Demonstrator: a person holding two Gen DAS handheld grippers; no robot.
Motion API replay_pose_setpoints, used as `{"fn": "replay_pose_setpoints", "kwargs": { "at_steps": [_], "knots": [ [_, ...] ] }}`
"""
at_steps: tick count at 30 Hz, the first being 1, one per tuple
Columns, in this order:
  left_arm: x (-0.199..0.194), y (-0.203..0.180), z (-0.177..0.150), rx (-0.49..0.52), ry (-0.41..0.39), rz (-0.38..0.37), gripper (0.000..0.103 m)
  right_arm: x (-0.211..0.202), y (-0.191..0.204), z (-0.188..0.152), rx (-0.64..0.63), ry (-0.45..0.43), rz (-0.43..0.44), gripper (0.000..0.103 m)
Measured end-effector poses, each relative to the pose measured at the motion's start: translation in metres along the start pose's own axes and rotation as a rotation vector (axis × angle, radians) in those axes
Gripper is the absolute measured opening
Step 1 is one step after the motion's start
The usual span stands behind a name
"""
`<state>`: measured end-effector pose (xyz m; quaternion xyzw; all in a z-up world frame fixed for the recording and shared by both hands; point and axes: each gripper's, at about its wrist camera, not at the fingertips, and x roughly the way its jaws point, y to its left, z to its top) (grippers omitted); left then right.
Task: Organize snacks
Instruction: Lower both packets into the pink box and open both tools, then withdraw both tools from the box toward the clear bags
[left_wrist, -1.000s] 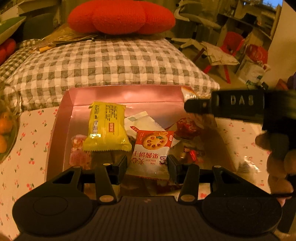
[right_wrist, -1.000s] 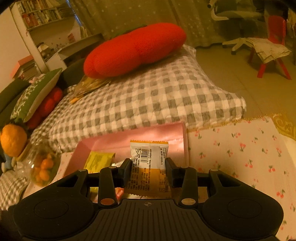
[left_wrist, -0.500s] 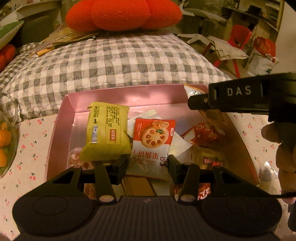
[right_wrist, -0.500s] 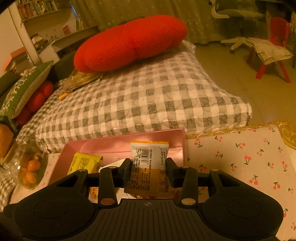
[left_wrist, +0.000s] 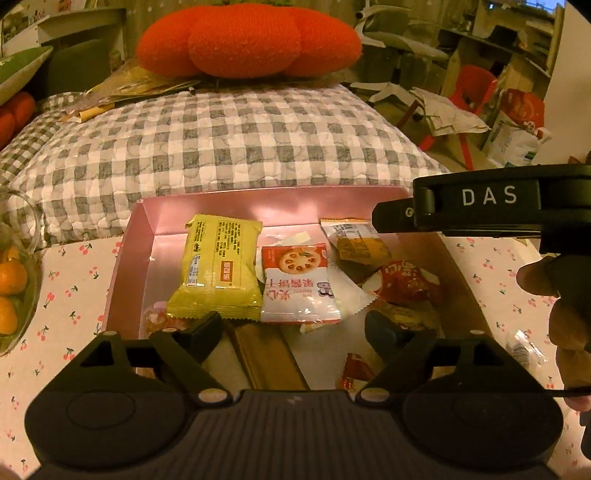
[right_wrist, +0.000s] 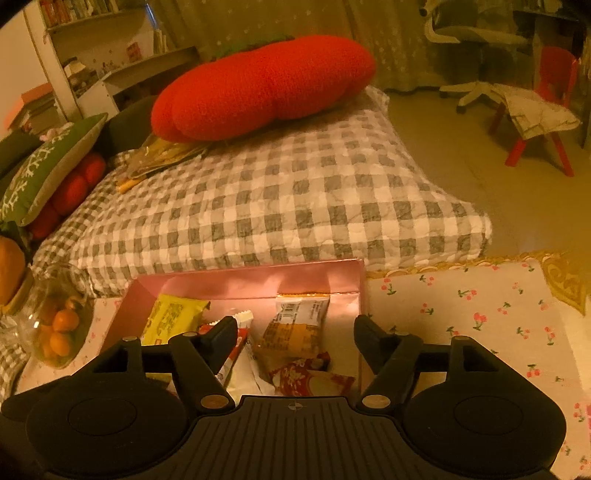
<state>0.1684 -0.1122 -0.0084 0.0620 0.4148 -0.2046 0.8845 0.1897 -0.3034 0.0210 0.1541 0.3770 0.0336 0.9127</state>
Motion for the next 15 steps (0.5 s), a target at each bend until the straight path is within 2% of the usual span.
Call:
{"fn": "replay_pose_setpoints", "kwargs": {
  "at_steps": [2,12,15],
  "knots": [
    [-0.004,-0.001,0.0,0.01,-0.003,-0.001,0.09,-0.005,0.001,-0.001,-0.01,-0.004,-0.005,0.075],
    [-0.023,0.0,-0.007,0.039,-0.011,0.021,0.097,-0.043,0.001,-0.005,-0.016,-0.035,-0.023,0.087],
    [-0.03,0.003,-0.011,0.034,-0.01,0.018,0.097,-0.055,0.0,-0.01,-0.018,-0.034,-0.027,0.087]
  ]
}}
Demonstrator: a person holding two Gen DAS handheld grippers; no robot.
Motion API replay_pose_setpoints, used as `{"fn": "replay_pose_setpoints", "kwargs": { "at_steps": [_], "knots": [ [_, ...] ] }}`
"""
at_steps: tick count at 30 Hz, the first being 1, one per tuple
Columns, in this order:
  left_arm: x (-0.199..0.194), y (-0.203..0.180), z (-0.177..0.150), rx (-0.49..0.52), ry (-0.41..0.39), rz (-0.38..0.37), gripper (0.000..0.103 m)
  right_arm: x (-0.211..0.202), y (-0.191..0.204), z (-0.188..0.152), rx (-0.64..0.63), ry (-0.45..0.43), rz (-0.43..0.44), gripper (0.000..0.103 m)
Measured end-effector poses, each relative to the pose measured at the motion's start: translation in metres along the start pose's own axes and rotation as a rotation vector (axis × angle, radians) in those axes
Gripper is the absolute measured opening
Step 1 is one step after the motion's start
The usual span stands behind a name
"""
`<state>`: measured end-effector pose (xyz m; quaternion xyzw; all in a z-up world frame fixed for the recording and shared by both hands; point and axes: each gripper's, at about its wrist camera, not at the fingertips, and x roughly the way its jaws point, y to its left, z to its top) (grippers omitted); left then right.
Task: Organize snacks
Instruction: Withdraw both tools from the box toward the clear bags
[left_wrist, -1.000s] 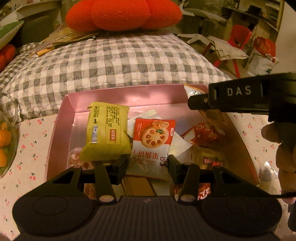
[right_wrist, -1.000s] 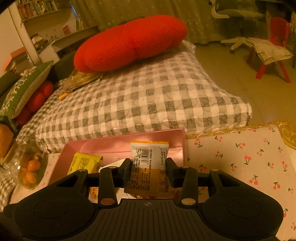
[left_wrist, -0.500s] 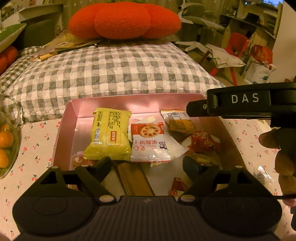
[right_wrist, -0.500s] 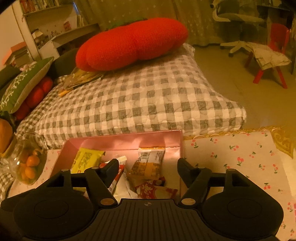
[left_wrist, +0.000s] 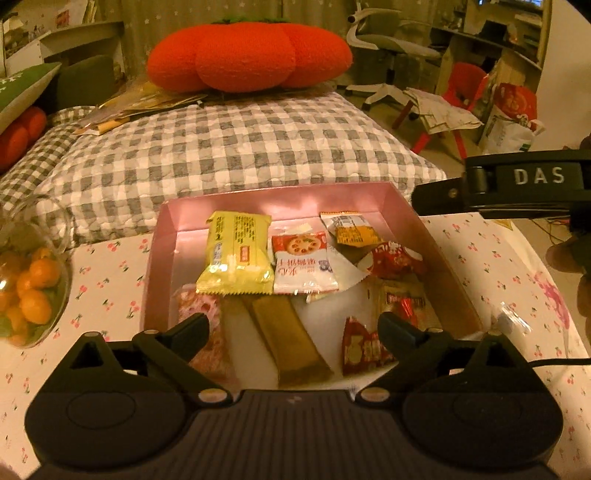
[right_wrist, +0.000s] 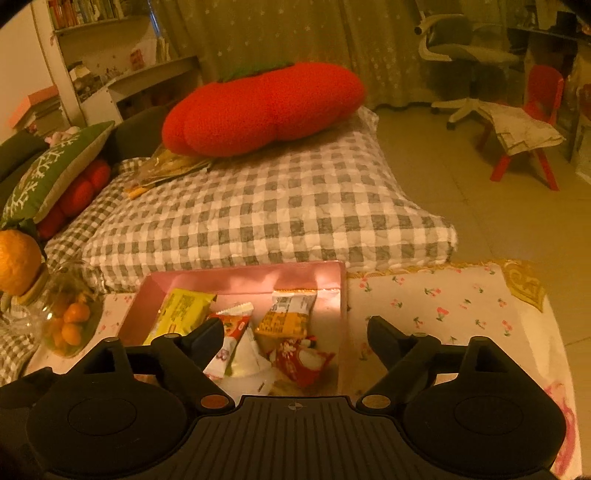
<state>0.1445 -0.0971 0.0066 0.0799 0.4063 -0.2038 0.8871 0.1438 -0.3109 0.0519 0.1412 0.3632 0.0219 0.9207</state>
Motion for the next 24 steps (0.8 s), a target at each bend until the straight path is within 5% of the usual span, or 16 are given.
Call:
{"fn": "replay_pose_setpoints", "kwargs": {
  "at_steps": [24],
  "knots": [
    [-0.037,0.022,-0.074,0.005,0.026,-0.026,0.102,-0.054,0.021,-0.078,-0.135,0.069,0.014,0.092]
  ]
}}
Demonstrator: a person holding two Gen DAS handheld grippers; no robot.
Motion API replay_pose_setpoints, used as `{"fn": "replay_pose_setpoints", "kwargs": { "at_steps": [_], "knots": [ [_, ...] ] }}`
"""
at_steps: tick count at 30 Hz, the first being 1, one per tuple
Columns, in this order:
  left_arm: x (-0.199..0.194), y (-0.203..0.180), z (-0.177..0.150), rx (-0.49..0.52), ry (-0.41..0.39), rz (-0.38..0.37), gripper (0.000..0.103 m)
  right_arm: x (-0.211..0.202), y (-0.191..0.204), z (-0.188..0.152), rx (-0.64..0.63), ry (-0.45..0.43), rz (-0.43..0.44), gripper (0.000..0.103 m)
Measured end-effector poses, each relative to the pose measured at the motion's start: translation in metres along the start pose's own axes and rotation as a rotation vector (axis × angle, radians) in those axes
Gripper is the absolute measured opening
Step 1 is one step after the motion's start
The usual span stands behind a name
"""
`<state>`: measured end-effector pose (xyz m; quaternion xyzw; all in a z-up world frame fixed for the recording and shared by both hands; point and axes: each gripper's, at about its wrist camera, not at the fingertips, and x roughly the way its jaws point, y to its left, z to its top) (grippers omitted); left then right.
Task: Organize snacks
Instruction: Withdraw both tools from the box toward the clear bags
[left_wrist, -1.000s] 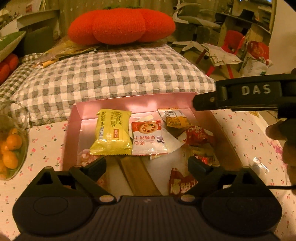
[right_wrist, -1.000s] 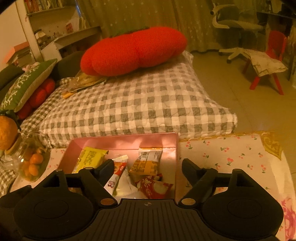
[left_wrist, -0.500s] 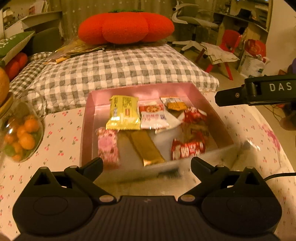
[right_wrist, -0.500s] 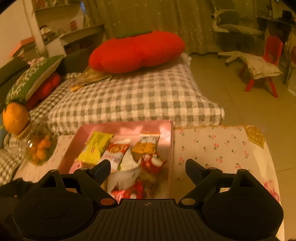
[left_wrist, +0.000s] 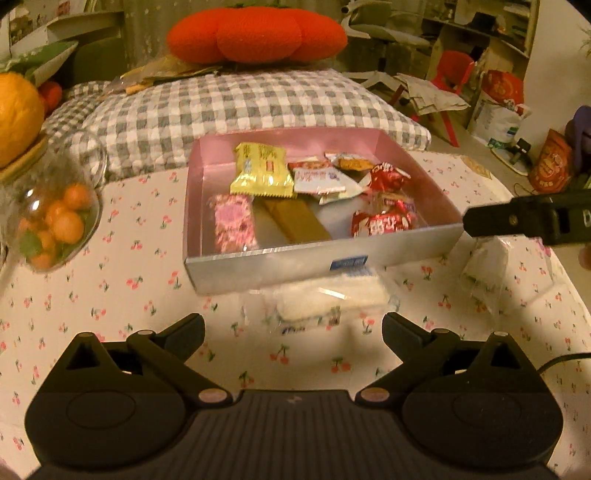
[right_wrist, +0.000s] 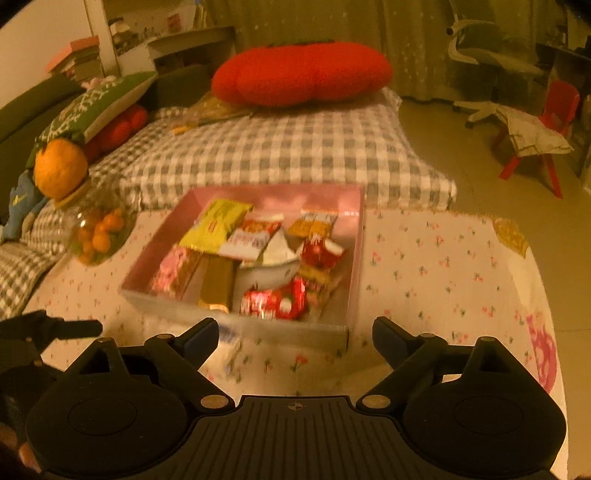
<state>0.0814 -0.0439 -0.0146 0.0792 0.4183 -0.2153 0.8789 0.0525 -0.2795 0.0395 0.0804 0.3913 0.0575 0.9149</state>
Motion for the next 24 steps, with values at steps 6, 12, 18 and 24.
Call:
{"fn": "replay_pose_setpoints", "kwargs": {
  "at_steps": [6,12,18,24],
  "knots": [
    [0.0,0.005,-0.013,-0.039,0.002,-0.017,0.102,-0.002,-0.003,-0.021,0.043,0.015,0.012,0.092],
    [0.004,0.003,-0.019,-0.109,-0.012,-0.043,0.102,0.001,-0.01,-0.033,0.109,0.038,0.028,0.092],
    [0.015,-0.009,-0.015,-0.135,-0.038,-0.007,0.102,0.003,-0.014,-0.036,0.098,0.04,0.009,0.092],
    [0.029,-0.021,-0.01,-0.201,-0.047,0.044,0.102,0.009,-0.031,-0.038,0.135,0.045,-0.028,0.092]
  ]
}}
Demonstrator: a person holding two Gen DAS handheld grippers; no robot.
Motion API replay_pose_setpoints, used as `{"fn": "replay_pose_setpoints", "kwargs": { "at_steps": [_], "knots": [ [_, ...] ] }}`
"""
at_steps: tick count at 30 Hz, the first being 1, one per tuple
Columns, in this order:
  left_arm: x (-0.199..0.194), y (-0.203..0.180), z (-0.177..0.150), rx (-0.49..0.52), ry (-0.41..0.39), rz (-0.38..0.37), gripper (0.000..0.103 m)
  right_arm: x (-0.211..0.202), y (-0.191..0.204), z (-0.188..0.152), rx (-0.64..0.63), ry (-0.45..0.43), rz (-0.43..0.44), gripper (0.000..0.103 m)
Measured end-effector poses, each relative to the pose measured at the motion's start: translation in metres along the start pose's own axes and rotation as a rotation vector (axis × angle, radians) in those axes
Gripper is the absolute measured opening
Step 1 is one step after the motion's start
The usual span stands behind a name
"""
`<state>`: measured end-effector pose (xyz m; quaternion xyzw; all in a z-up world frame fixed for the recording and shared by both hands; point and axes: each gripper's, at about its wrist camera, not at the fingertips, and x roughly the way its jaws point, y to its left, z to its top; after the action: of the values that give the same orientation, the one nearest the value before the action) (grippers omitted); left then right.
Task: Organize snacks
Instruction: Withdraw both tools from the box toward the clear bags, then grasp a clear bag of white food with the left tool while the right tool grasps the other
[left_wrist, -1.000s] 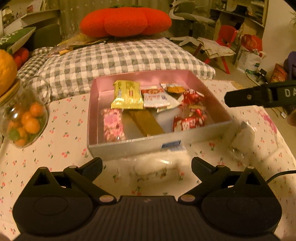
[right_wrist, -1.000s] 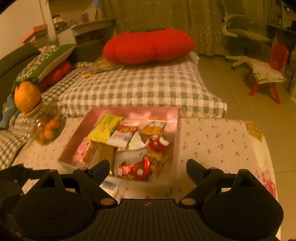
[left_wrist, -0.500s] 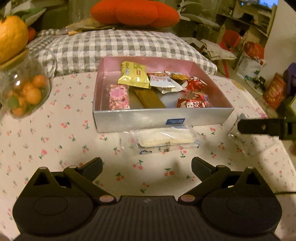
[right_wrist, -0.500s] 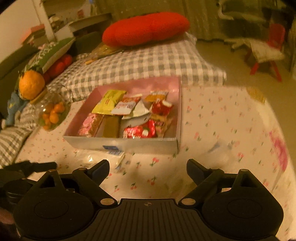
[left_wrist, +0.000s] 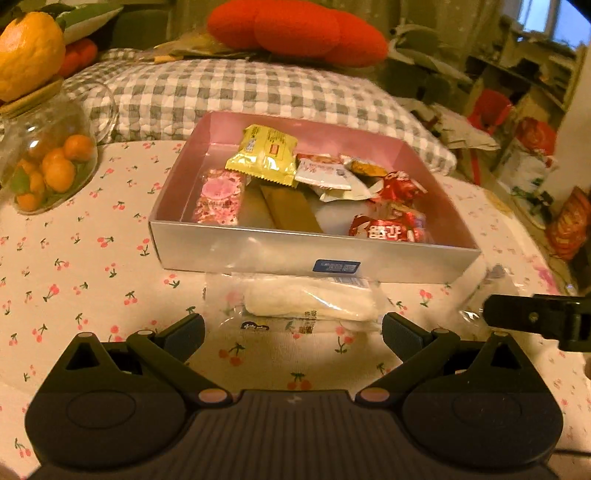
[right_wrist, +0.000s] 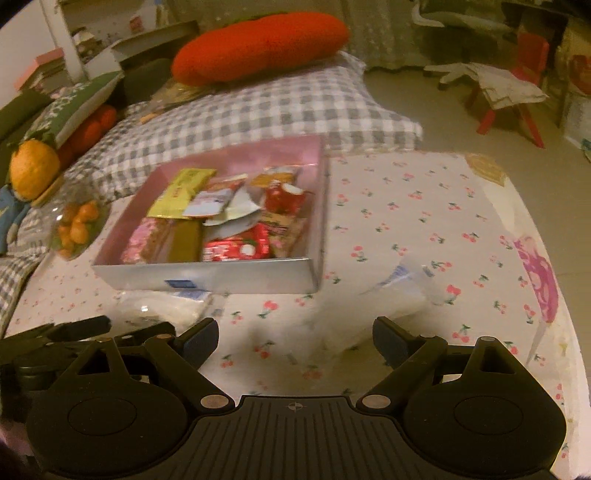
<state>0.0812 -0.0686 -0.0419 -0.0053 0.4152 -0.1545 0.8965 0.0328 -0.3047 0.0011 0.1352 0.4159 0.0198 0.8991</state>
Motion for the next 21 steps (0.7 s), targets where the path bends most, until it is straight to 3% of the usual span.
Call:
{"fn": "replay_pose_setpoints", "kwargs": {
  "at_steps": [21],
  "knots": [
    [0.011,-0.029,0.013,-0.224,0.018,0.289,0.102,0.003,-0.042,0.005,0.09,0.004,-0.037,0.092]
  ]
}}
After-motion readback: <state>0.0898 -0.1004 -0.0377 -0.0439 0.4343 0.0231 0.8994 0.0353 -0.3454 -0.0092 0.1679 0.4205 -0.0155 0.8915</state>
